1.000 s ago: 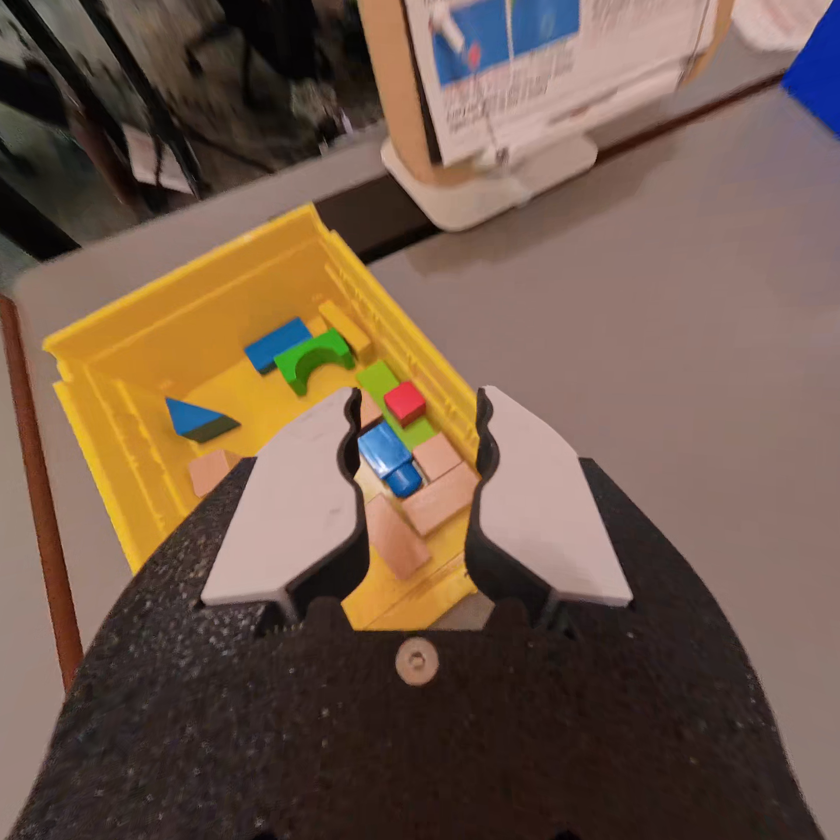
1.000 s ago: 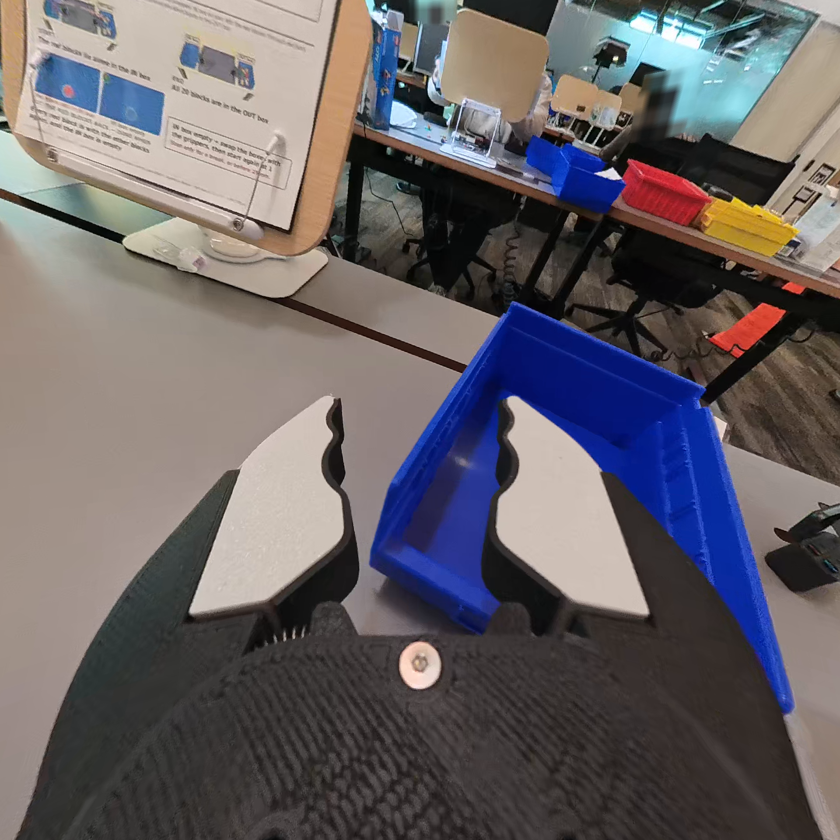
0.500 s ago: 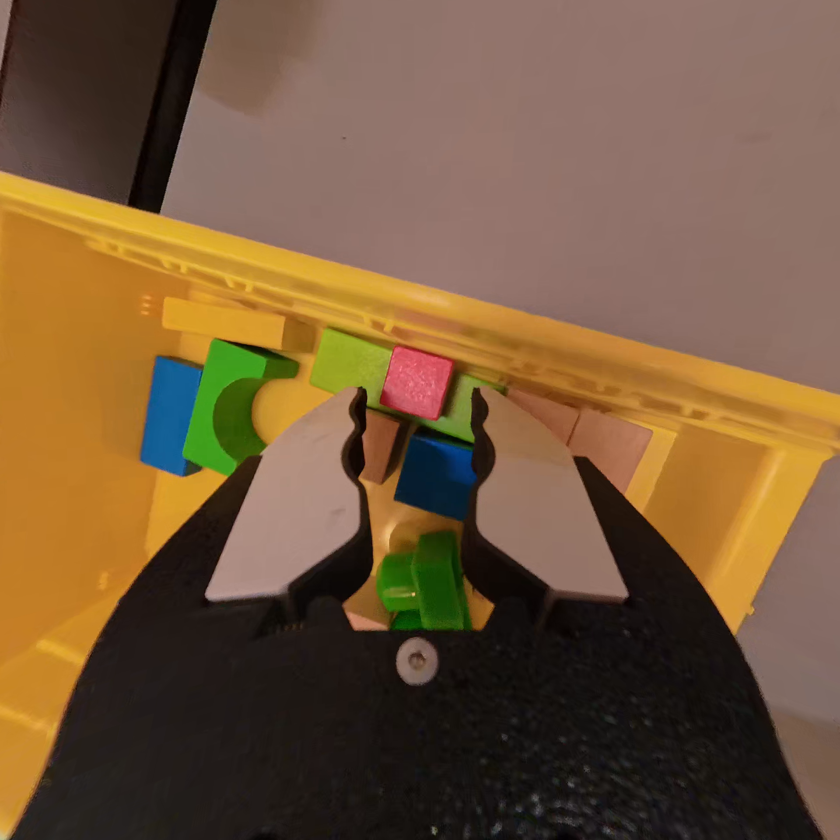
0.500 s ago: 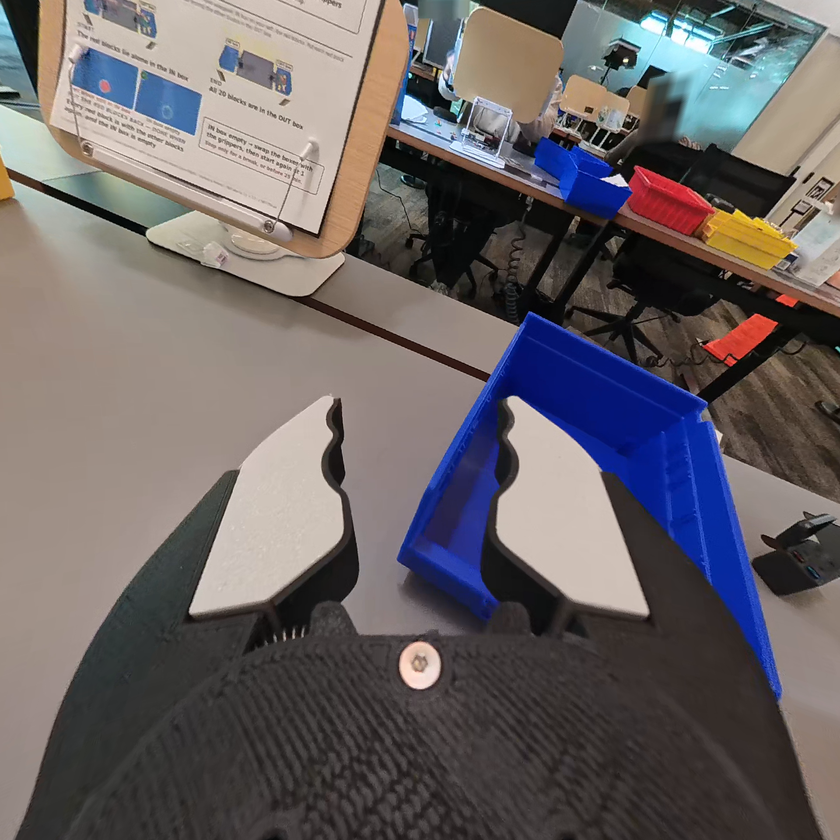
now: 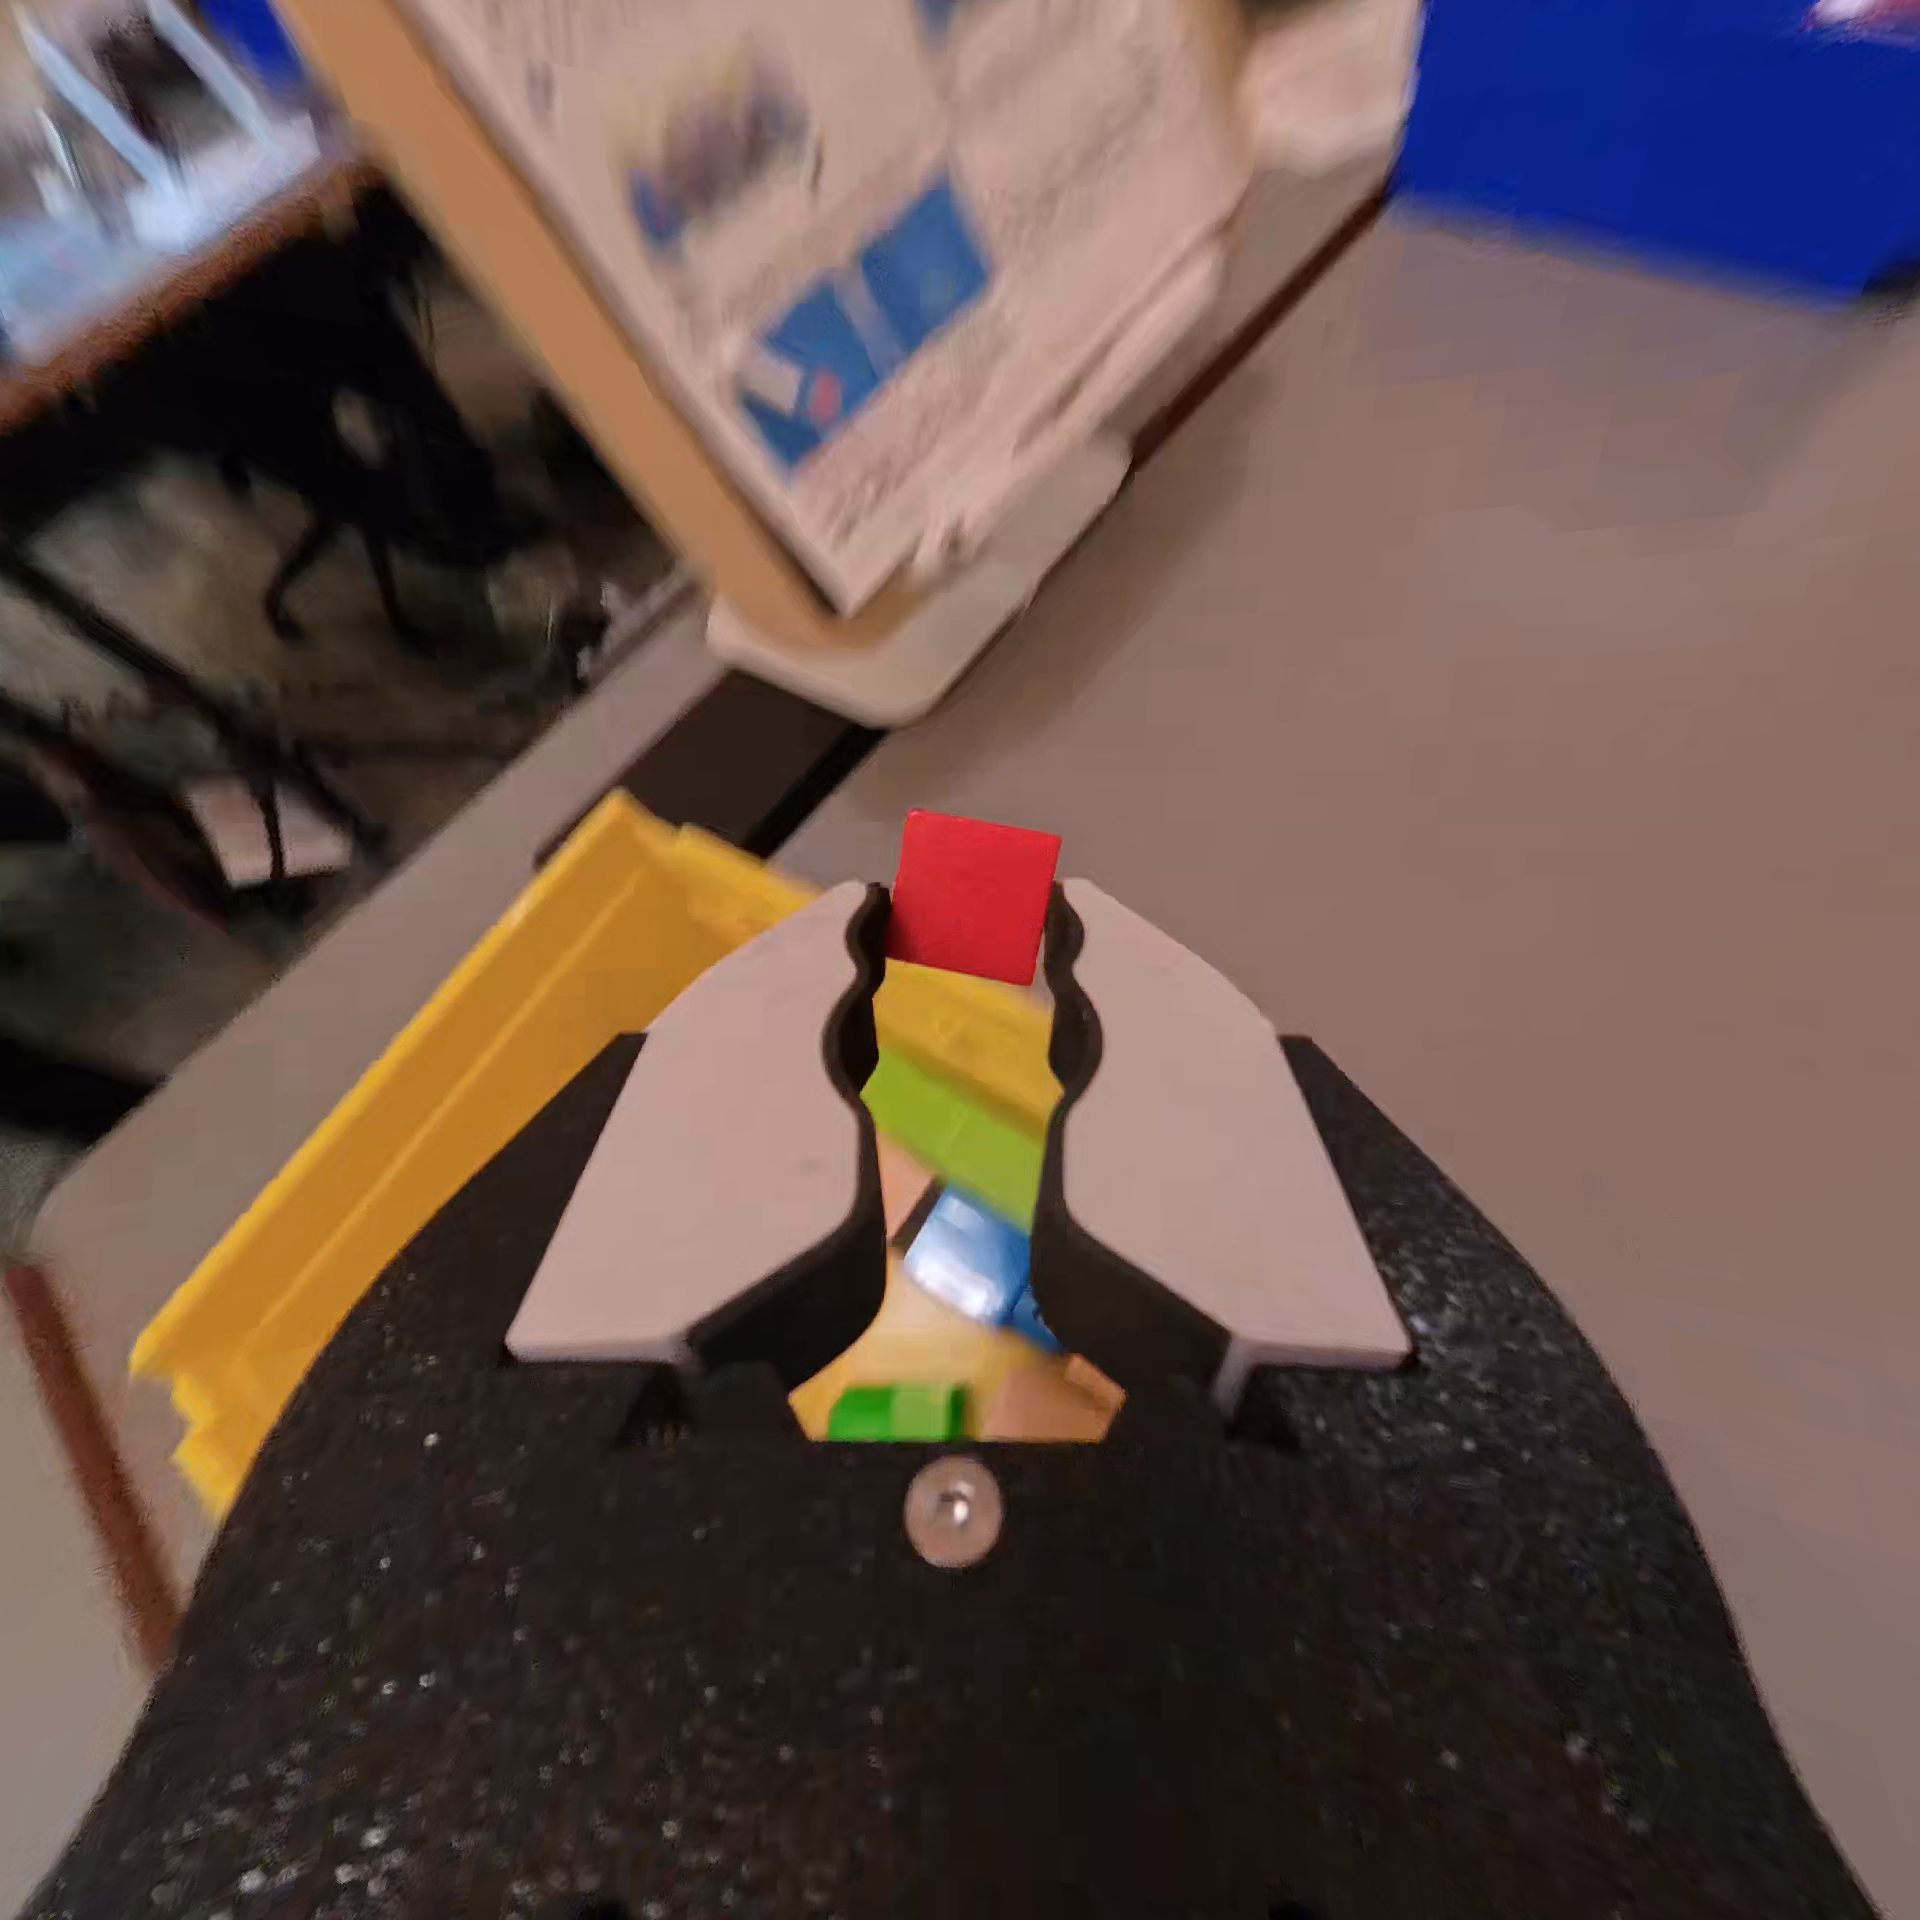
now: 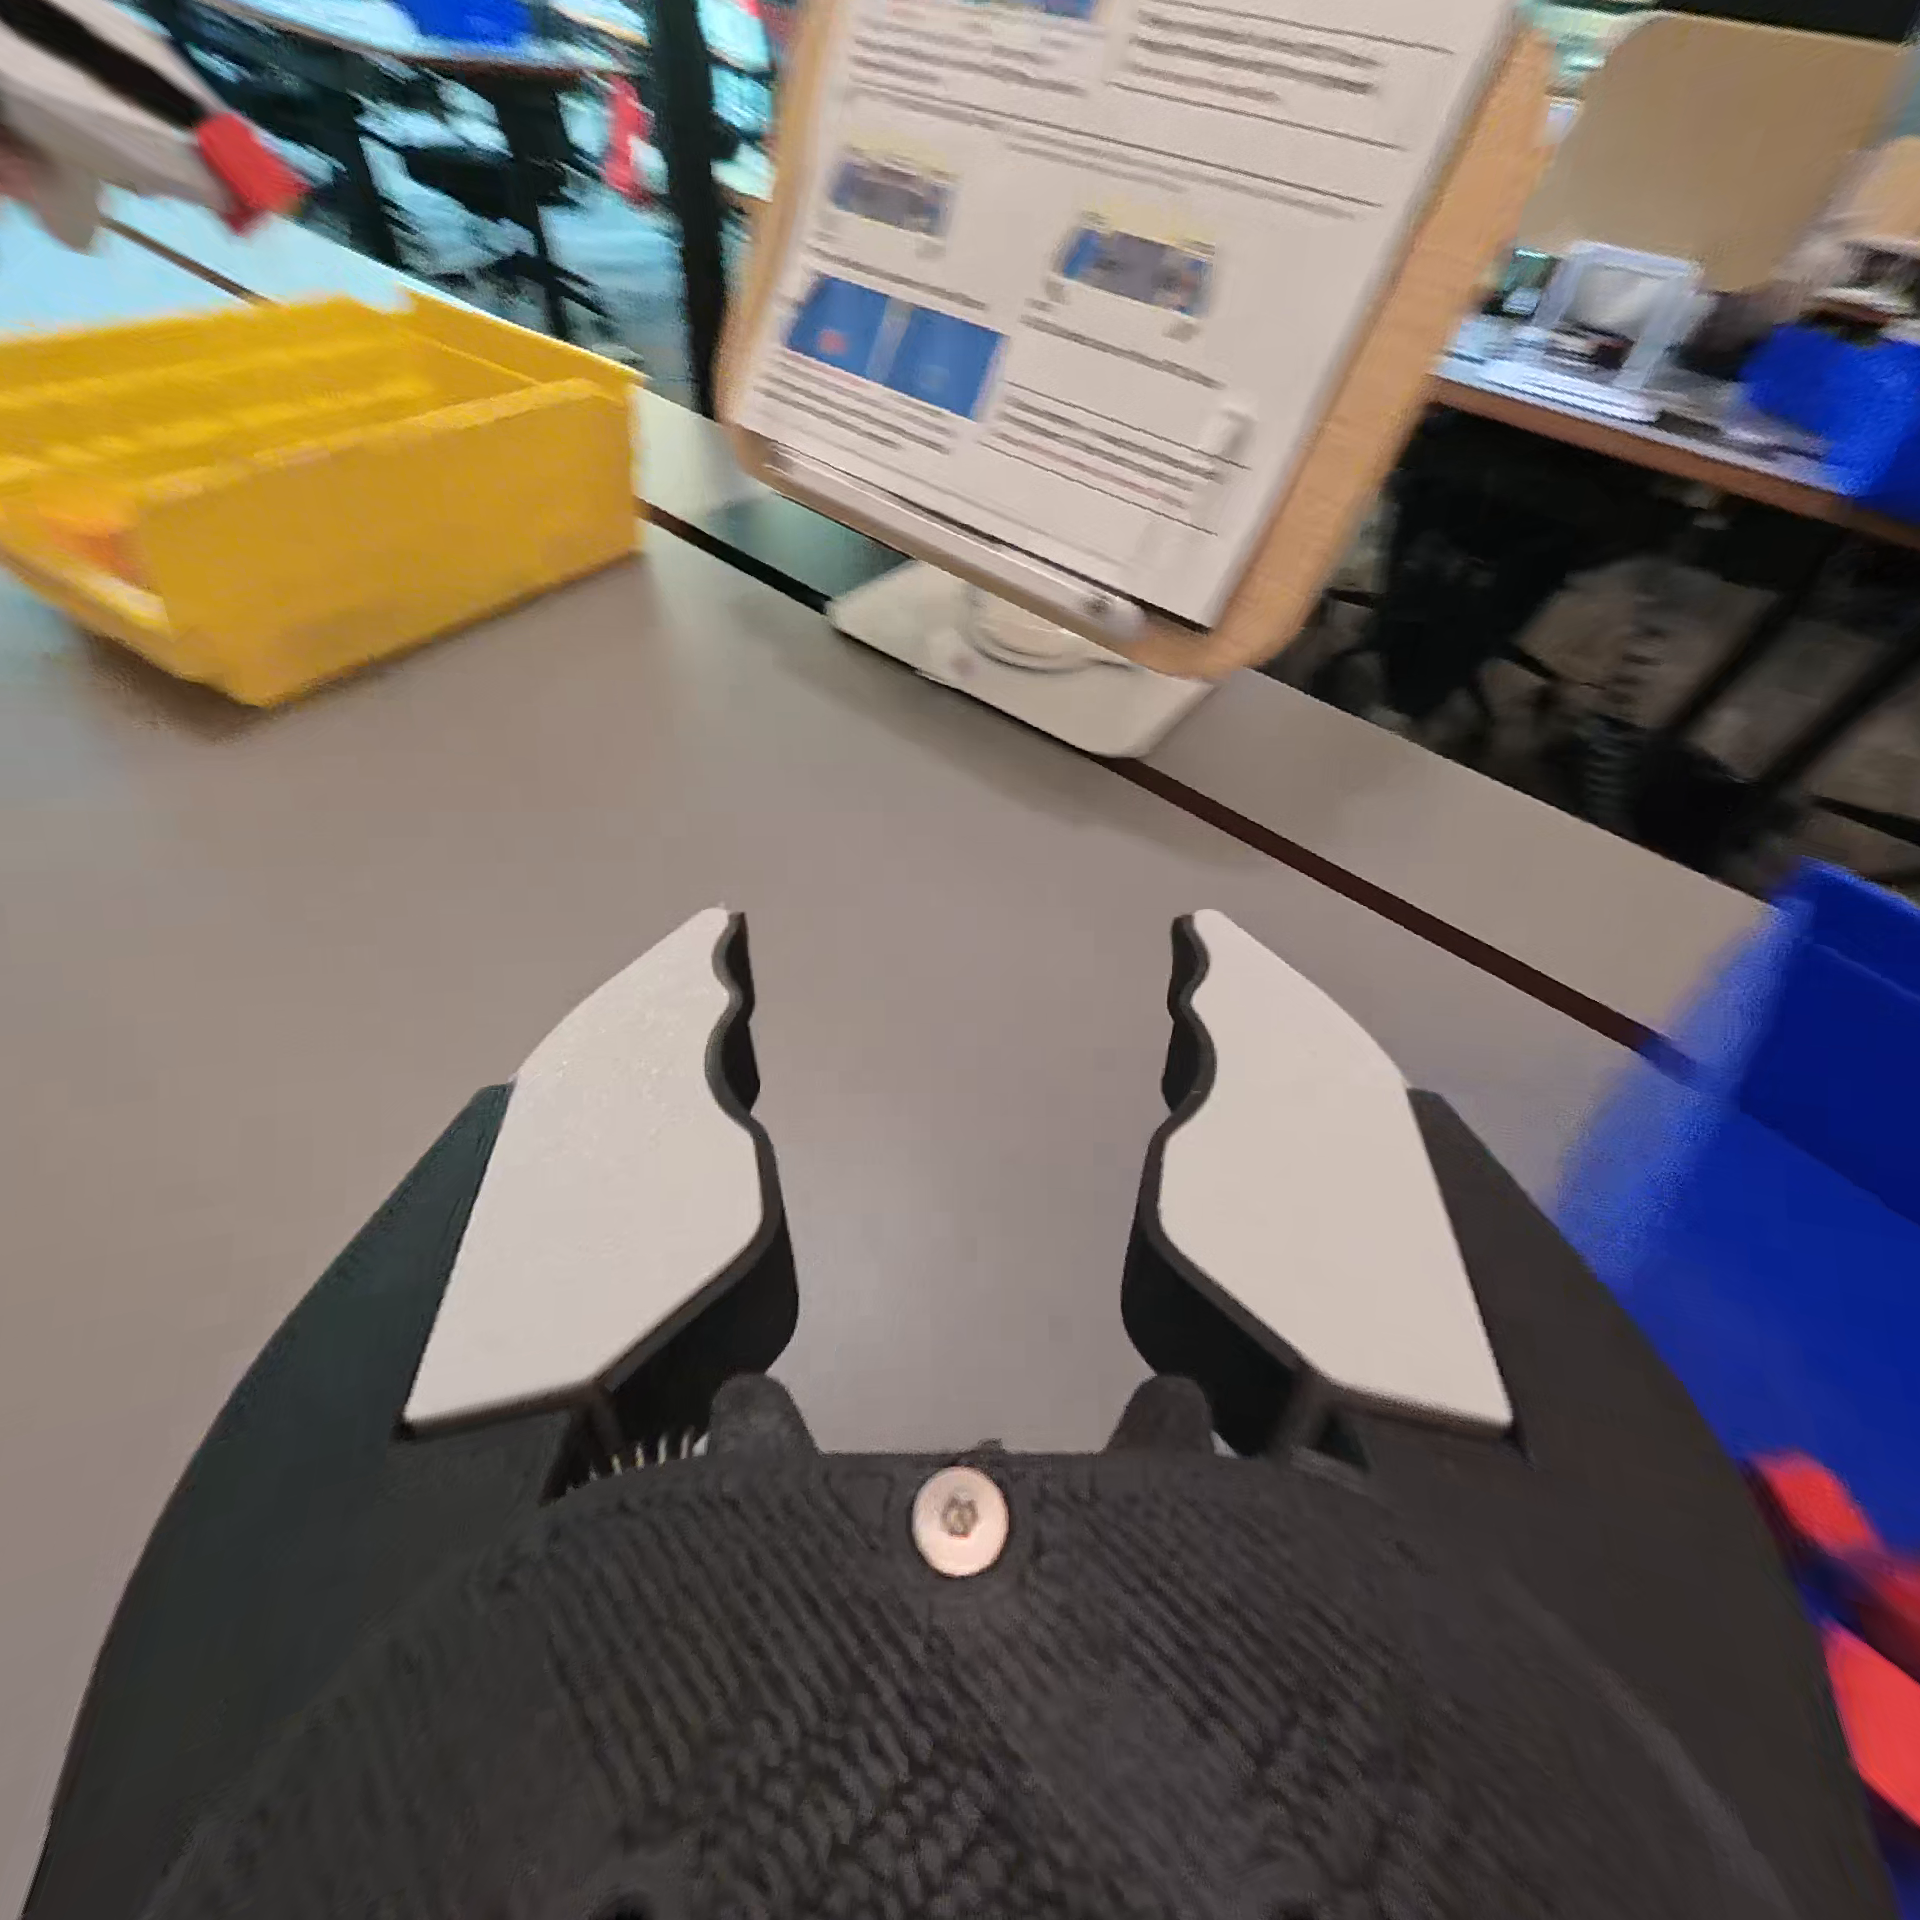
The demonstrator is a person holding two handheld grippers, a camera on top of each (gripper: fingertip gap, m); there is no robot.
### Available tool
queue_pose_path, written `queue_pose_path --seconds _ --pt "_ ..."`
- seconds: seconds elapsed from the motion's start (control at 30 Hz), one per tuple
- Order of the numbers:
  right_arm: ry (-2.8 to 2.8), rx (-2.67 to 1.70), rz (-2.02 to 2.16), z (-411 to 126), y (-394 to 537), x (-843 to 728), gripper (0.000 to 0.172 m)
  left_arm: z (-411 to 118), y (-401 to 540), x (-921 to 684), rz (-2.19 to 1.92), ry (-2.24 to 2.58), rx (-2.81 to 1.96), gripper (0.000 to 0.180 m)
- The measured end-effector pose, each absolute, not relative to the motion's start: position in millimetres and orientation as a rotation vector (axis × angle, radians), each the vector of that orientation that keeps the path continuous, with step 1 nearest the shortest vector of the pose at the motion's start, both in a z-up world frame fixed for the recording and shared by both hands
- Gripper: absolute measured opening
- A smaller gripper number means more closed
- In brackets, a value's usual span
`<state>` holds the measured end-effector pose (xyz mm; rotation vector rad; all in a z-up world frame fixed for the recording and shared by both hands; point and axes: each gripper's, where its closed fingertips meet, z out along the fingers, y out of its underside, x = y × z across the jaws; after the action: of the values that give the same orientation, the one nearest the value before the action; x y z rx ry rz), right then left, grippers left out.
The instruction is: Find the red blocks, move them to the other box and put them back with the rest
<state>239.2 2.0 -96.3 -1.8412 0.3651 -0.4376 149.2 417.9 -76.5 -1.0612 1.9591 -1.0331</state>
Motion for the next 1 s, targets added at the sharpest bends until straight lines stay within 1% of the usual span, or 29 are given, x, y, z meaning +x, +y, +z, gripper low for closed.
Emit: queue_pose_path --seconds 0.07,0.17,0.3,0.4,0.53,0.6,0.67,0.73,0.77,0.87,1.0 --pt "0.304 -1.786 -0.252 -90 34 218 0.082 -44 371 139 -1.232 1.87 -0.894 0.029" --pt "0.275 -1.655 0.071 -73 73 189 0.082 -26 294 126 -1.427 1.821 -0.668 0.029" --pt "0.272 -1.576 0.441 -66 107 160 0.082 -25 202 117 -1.652 1.798 -0.417 0.029" --pt "0.269 -1.562 0.692 -68 114 139 0.083 -37 154 119 -1.725 1.831 -0.293 0.029" --pt "0.35 -1.416 0.988 -61 106 130 0.069 -54 112 124 -1.755 1.904 -0.184 0.029" --pt "0.391 -1.365 1.065 -61 100 131 0.063 -58 97 127 -1.773 1.918 -0.158 0.029" --pt "0.394 -1.377 1.082 -66 95 130 0.052 -60 86 130 -1.797 1.927 -0.147 0.029" --pt "0.389 -1.376 1.083 -68 89 131 0.046 -64 78 134 -1.799 1.942 -0.145 0.029" --pt "0.367 -1.347 1.098 -64 84 131 0.031 -66 75 136 -1.794 1.952 -0.153 0.029" --pt "0.356 -1.375 1.09 -68 76 132 0.029 -71 67 138 -1.791 1.967 -0.173 0.029" --pt "0.377 -1.456 1.007 -75 61 147 0.029 -82 60 147 -1.66 1.976 -0.28 0.029"
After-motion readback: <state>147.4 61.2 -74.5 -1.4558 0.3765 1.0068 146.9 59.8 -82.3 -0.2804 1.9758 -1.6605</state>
